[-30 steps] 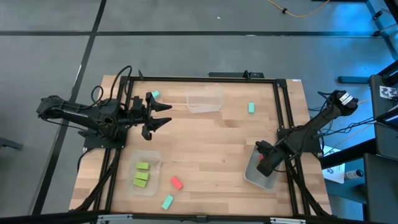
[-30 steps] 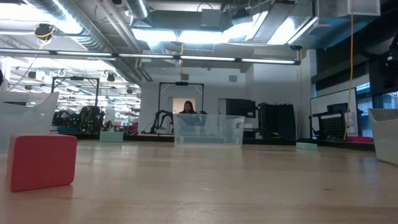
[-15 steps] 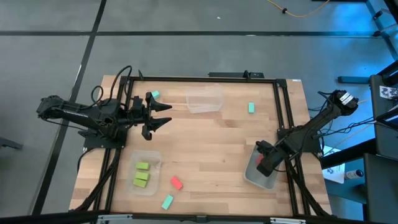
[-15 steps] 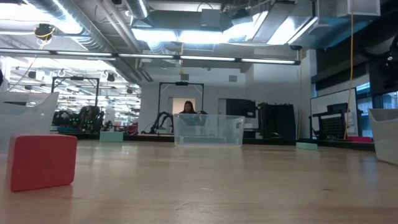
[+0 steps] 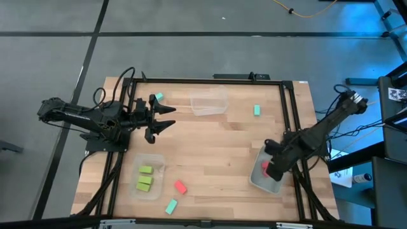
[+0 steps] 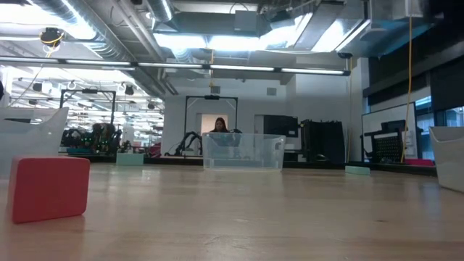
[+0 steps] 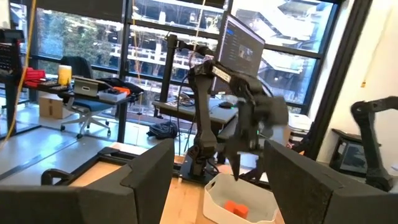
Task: Sort & place blocks by color
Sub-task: Put the orange block into the gray bin
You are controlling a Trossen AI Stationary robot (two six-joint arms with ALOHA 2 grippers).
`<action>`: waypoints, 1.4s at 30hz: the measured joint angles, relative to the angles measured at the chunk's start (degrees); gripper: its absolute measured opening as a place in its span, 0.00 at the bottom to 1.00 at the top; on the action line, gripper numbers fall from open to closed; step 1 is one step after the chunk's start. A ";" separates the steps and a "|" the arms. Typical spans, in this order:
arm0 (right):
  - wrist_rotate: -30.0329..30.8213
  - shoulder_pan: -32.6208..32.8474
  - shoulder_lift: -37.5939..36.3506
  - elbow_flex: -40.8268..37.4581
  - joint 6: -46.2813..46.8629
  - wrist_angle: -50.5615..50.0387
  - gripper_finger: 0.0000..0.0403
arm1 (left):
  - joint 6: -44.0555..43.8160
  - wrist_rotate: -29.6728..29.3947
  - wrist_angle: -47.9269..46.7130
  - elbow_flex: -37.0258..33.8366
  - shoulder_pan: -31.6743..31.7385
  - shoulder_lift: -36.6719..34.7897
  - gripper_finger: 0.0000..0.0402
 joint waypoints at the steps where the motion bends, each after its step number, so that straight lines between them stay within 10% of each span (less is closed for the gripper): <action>1: 2.69 -0.02 -0.54 1.45 -0.40 1.33 0.68 | -0.28 0.66 0.01 0.00 0.00 0.00 0.59; 10: 27.72 -7.83 -1.36 3.34 -18.85 27.56 0.68 | -5.25 6.49 -0.01 0.00 -0.03 0.00 0.59; 21: 20.99 -17.72 -1.26 -7.51 -50.90 78.72 0.69 | -6.44 8.43 -0.09 0.00 -0.02 0.00 0.59; 42: 18.59 -19.50 -1.26 -7.24 -61.20 78.68 0.69 | -6.44 6.88 -2.94 0.00 0.00 0.02 0.59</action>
